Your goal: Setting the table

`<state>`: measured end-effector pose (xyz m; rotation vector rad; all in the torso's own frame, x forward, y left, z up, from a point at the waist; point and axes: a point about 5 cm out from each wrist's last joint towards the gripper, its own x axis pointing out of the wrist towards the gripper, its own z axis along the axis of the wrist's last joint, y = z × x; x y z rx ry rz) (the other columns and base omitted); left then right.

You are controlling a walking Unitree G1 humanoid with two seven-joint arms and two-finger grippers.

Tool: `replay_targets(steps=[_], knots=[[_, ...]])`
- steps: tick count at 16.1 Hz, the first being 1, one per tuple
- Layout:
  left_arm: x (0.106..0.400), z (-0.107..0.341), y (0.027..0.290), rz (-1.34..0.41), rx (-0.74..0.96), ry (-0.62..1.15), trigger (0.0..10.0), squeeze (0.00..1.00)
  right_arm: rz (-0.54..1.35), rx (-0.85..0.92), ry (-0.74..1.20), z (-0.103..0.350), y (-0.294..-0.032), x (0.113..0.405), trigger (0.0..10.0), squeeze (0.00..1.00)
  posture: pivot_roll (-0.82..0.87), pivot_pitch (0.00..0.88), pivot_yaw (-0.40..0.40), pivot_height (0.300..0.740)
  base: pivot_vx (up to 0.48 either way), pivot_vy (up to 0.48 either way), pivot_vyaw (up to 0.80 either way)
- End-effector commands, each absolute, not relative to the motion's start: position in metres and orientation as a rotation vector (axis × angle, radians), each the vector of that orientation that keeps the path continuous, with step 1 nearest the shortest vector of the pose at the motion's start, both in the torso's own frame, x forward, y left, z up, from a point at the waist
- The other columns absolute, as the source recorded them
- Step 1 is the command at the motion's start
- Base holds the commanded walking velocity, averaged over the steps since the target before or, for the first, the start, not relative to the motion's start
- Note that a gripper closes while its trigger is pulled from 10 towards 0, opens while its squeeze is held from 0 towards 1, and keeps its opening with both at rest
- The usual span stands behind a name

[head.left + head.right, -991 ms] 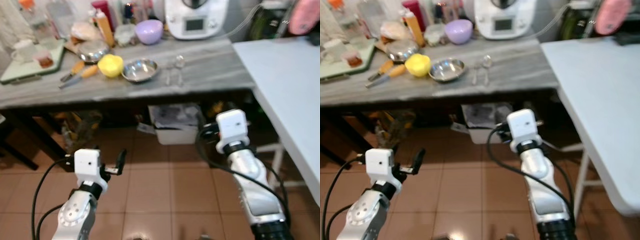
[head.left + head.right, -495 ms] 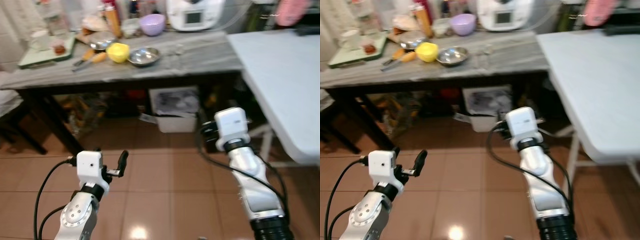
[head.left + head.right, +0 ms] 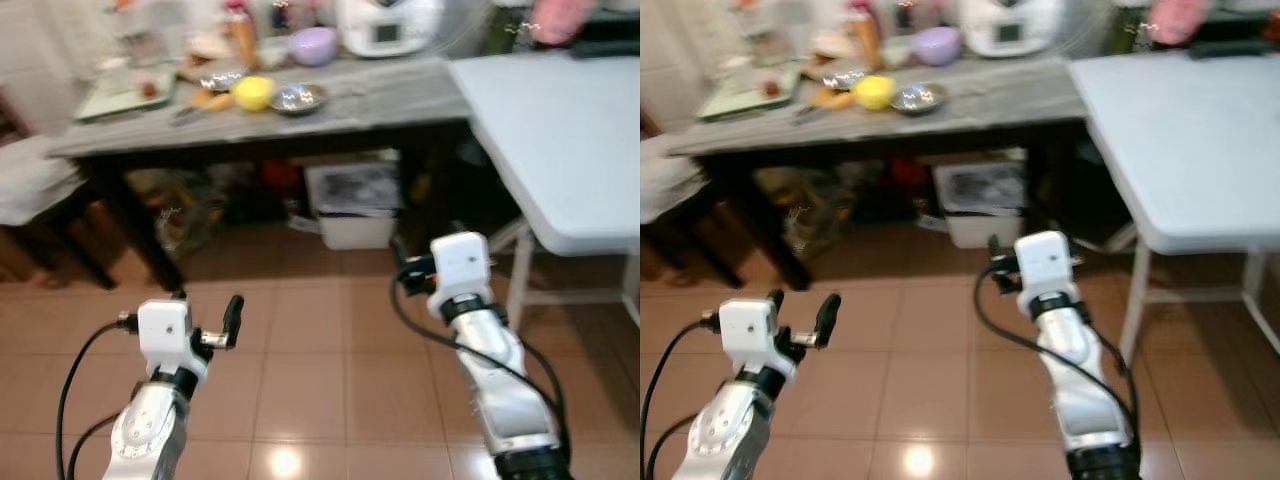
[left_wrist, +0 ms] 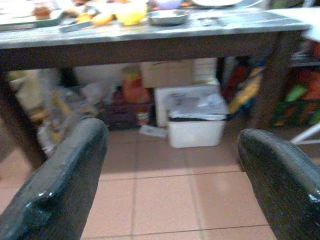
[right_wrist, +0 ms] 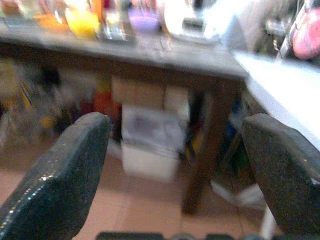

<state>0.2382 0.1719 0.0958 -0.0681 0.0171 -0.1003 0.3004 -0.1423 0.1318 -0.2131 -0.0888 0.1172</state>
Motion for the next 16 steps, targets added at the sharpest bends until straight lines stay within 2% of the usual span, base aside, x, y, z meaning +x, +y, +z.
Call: replay_targets(steps=[1, 4, 12, 16], knots=[[0.2360, 0.0962, 0.1787, -0.083, -0.048, 0.018, 10.0, 0.00, 0.166, -0.204, -0.094, 0.1367, -0.1305, 0.3016, 10.0, 0.00, -0.10, 0.098, 0.111, 0.740, 0.000, 0.000, 0.00], [0.2369, 0.0971, 0.1757, -0.095, -0.066, 0.011, 10.0, 0.00, 0.208, -0.181, -0.088, 0.1356, -0.1304, 0.3017, 10.0, 0.00, -0.11, 0.097, 0.112, 0.740, 0.000, 0.000, 0.00], [0.2398, 0.0959, 0.1723, -0.113, -0.078, 0.018, 10.0, 0.00, 0.236, -0.196, -0.097, 0.1388, -0.1295, 0.3032, 10.0, 0.00, -0.11, 0.094, 0.110, 0.740, 0.000, -0.283, 0.00], [0.2410, 0.0966, 0.1723, -0.113, -0.071, 0.020, 10.0, 0.00, 0.225, -0.200, -0.104, 0.1401, -0.1306, 0.3042, 10.0, 0.00, -0.11, 0.097, 0.110, 0.740, 0.000, -0.449, 0.00]])
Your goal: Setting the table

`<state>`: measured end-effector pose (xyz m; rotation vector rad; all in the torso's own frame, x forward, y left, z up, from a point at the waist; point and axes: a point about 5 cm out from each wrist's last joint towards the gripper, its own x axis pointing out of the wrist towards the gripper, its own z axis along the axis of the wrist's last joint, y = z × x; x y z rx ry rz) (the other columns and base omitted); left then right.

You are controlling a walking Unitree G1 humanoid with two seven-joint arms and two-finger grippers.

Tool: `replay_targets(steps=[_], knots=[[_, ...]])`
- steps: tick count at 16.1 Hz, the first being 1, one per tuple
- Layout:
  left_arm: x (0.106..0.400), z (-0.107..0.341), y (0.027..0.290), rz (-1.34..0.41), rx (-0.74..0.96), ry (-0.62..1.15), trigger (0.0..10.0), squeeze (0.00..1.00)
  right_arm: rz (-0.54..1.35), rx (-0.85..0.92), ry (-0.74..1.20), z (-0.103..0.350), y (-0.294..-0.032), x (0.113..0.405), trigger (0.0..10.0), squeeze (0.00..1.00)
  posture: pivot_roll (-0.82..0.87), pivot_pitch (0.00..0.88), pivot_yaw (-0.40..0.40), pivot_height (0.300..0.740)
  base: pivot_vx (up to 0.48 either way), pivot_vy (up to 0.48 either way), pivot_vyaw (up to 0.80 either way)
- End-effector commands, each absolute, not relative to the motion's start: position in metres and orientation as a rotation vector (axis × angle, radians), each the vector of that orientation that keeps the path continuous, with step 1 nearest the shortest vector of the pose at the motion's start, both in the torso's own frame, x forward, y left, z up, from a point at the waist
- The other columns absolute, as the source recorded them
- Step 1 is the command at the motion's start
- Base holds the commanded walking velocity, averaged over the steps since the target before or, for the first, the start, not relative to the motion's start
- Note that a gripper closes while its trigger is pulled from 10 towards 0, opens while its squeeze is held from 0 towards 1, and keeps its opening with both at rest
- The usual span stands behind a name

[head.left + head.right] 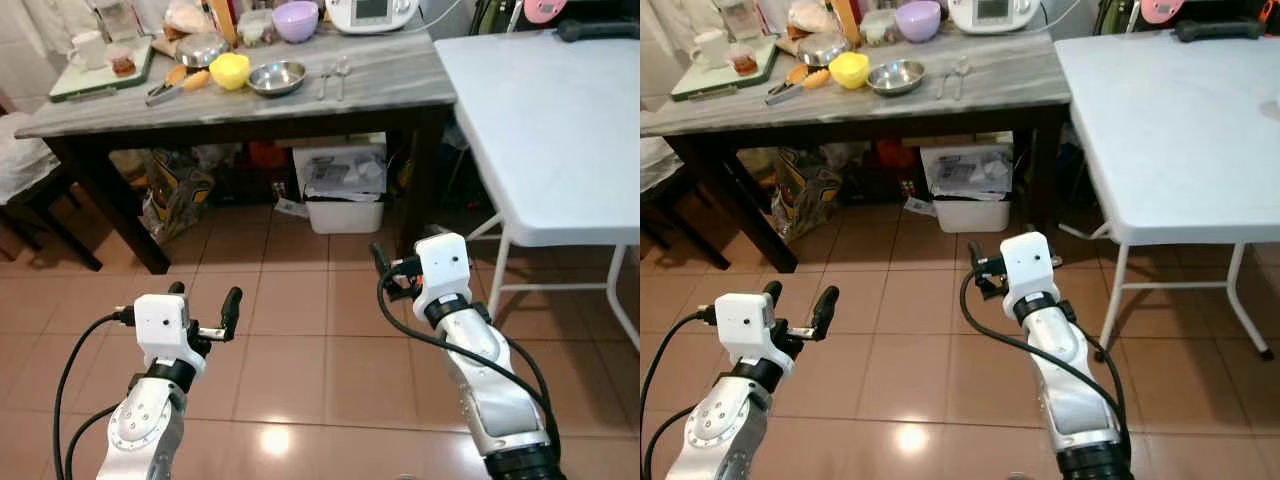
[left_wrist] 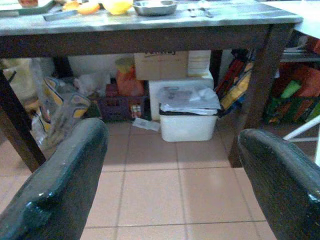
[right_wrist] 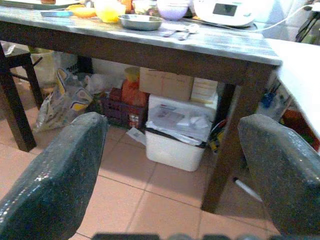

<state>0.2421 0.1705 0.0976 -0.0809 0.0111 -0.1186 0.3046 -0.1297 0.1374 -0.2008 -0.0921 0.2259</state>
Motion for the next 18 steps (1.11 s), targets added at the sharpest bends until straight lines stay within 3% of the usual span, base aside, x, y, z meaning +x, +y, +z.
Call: replay_targets(steps=[1, 18], knots=[[0.241, 0.097, 0.172, -0.116, -0.071, 0.021, 10.0, 0.00, 0.222, -0.200, -0.103, 0.140, -0.132, 0.305, 10.0, 0.00, -0.11, 0.098, 0.110, 0.740, 0.000, -0.458, 0.00], [0.247, 0.104, 0.169, -0.134, -0.075, 0.007, 10.0, 0.00, 0.096, -0.224, -0.167, 0.151, -0.144, 0.308, 10.0, 0.00, -0.11, 0.106, 0.120, 0.740, 0.000, -0.472, -0.03]])
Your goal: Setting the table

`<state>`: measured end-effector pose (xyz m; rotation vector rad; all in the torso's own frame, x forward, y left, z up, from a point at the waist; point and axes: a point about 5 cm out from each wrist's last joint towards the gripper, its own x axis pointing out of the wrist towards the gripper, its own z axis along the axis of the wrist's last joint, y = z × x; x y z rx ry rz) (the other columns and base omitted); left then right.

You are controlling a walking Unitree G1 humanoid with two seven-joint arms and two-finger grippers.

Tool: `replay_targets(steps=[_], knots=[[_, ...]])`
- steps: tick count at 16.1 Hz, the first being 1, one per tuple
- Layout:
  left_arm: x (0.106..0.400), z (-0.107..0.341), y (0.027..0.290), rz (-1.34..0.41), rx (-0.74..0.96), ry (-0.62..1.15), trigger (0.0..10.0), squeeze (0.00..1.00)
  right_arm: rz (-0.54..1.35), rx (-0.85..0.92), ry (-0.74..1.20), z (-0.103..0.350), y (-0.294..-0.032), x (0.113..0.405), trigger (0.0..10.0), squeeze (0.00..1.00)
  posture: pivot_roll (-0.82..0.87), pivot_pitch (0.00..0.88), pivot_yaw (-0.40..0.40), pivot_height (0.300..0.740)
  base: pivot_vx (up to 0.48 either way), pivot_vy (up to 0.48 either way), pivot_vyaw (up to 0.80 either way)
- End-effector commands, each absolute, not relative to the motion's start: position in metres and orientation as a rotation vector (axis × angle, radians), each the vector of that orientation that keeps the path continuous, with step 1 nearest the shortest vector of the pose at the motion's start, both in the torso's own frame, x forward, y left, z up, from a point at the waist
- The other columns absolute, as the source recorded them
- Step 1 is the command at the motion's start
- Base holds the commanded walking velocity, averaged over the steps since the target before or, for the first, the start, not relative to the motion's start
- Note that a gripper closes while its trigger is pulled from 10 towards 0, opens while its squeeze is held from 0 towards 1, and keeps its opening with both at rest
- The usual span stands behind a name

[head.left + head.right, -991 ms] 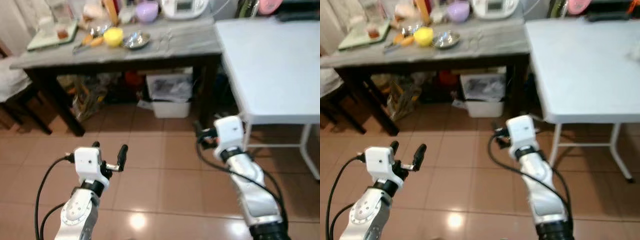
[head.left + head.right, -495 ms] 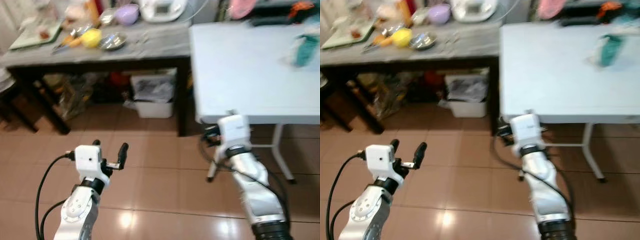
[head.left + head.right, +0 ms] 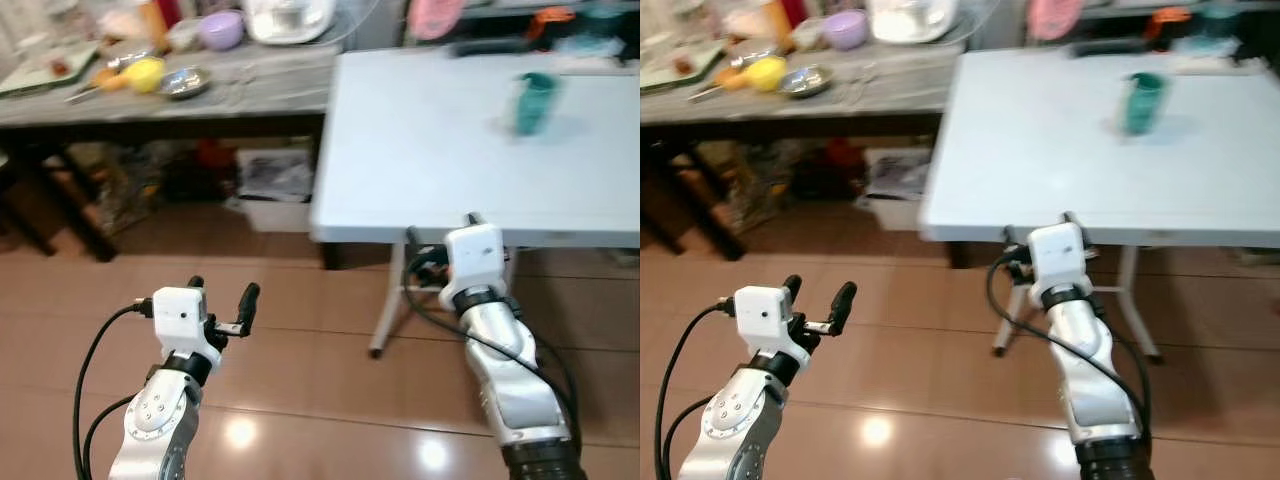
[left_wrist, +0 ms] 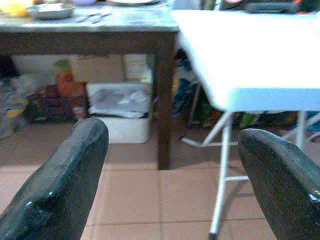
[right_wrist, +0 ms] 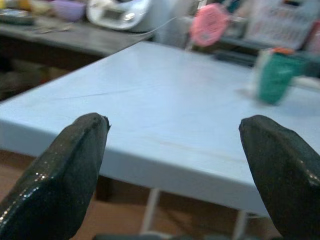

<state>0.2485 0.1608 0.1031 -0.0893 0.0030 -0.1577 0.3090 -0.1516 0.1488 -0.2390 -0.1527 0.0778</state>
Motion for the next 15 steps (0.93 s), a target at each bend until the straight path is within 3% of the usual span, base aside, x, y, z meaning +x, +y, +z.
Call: replay_targets(steps=[1, 5, 10, 15], knots=[[0.2475, 0.1036, 0.1692, -0.135, -0.075, 0.009, 10.0, 0.00, 0.092, -0.224, -0.165, 0.1513, -0.1442, 0.3083, 10.0, 0.00, -0.11, 0.107, 0.121, 0.740, 0.000, -0.472, -0.77], [0.2475, 0.1033, 0.1665, -0.141, -0.076, 0.011, 10.0, 0.00, 0.096, -0.225, -0.173, 0.1516, -0.1438, 0.3084, 10.0, 0.00, -0.11, 0.107, 0.121, 0.740, 0.000, -0.434, -0.22], [0.2469, 0.1102, 0.1626, -0.173, -0.103, -0.037, 10.0, 0.00, 0.096, -0.239, -0.176, 0.1517, -0.1436, 0.3085, 10.0, 0.00, -0.11, 0.107, 0.121, 0.740, 0.000, 0.000, 0.00], [0.2458, 0.1111, 0.1604, -0.197, -0.114, -0.042, 10.0, 0.00, 0.088, -0.248, -0.182, 0.1517, -0.1445, 0.3094, 10.0, 0.00, -0.11, 0.100, 0.121, 0.740, 0.321, 0.000, 0.00]])
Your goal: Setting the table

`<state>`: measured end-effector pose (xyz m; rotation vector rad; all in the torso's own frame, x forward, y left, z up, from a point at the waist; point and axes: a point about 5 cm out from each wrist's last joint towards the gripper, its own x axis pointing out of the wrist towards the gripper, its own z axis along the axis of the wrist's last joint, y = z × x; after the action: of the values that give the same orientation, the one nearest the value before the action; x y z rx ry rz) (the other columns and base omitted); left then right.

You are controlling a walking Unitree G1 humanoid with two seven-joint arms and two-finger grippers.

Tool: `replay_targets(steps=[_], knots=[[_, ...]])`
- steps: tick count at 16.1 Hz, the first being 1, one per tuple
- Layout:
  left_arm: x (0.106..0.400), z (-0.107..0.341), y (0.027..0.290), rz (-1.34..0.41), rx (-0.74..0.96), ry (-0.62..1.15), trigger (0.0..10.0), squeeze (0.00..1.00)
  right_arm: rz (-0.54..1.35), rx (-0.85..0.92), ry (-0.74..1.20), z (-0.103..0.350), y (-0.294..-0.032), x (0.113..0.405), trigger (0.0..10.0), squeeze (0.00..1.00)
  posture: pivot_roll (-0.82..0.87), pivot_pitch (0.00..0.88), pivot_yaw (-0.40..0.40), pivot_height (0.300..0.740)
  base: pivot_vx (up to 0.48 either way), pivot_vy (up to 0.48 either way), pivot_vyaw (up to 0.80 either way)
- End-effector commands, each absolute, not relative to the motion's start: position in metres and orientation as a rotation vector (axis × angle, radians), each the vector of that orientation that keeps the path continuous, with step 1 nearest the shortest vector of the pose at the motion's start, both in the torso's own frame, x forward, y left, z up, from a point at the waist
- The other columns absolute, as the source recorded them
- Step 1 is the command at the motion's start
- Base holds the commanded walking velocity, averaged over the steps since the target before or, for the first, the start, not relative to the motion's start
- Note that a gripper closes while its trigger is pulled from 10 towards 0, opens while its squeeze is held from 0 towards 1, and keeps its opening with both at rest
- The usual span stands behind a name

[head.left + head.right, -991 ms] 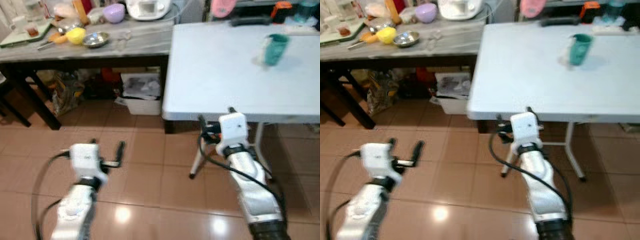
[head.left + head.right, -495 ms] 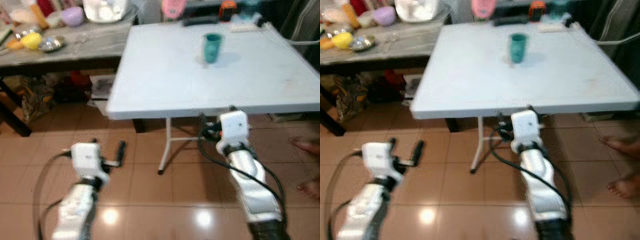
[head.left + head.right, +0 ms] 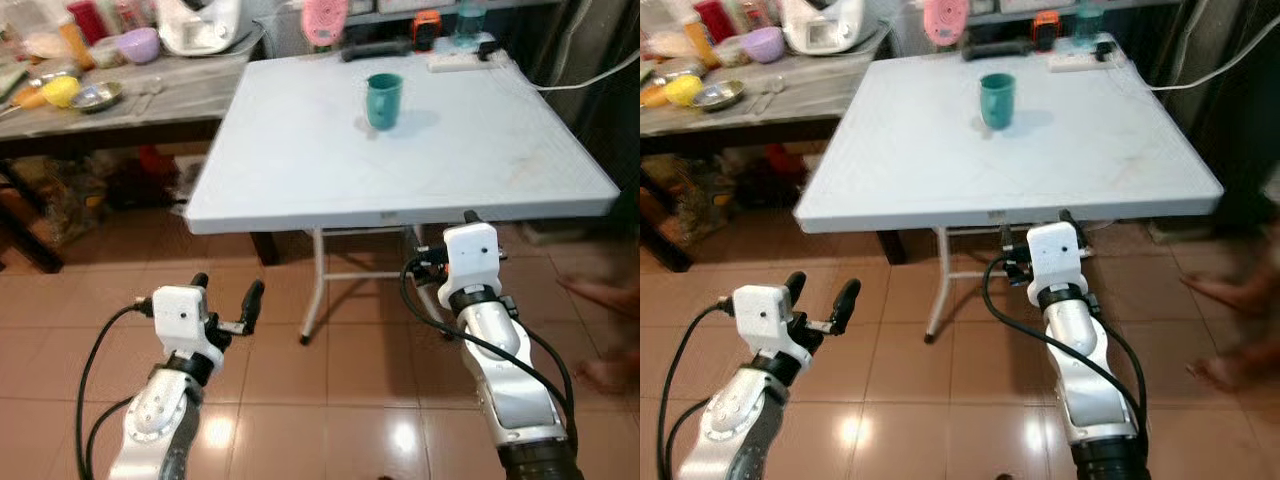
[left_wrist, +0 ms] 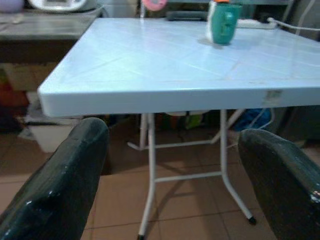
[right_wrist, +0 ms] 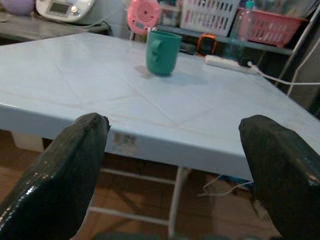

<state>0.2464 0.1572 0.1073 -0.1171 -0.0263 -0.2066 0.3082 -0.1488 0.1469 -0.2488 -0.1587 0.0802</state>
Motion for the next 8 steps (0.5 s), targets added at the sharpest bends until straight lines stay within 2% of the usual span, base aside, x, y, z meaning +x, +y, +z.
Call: replay_targets(steps=[1, 8], knots=[[0.2454, 0.1112, 0.1602, -0.201, -0.118, -0.043, 10.0, 0.00, 0.084, -0.251, -0.184, 0.1519, -0.1448, 0.3094, 10.0, 0.00, -0.11, 0.099, 0.122, 0.740, 0.480, 0.000, 0.00], [0.2454, 0.1100, 0.1583, -0.220, -0.123, -0.037, 10.0, 0.00, 0.064, -0.257, -0.193, 0.1530, -0.1476, 0.3099, 10.0, 0.00, -0.11, 0.099, 0.127, 0.740, 0.480, 0.000, 0.00]])
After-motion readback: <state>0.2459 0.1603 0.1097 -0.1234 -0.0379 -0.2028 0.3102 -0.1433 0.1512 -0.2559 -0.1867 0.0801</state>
